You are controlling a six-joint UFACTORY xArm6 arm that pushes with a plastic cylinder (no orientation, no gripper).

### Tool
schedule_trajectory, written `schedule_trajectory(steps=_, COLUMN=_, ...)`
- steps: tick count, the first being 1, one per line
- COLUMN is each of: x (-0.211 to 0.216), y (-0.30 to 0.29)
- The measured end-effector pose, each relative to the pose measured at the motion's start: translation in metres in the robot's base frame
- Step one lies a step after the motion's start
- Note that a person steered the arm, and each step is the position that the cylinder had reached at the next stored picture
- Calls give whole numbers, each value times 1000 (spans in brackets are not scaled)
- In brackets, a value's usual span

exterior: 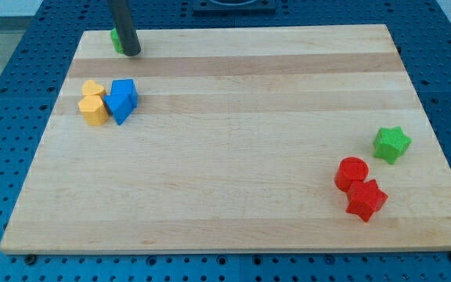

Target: Slide the blue cube towards the top center of the board

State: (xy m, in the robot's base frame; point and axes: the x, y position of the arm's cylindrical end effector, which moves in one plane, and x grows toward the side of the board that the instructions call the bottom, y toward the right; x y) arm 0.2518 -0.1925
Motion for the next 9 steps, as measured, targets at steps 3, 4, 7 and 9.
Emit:
schedule_trajectory(steps=3, x=60, y=-5)
schedule_trajectory(steps=4, x=60, y=-32)
schedule_trajectory(steps=7, x=83, y=-79)
schedule_trajectory(steps=9, x=109, y=-43)
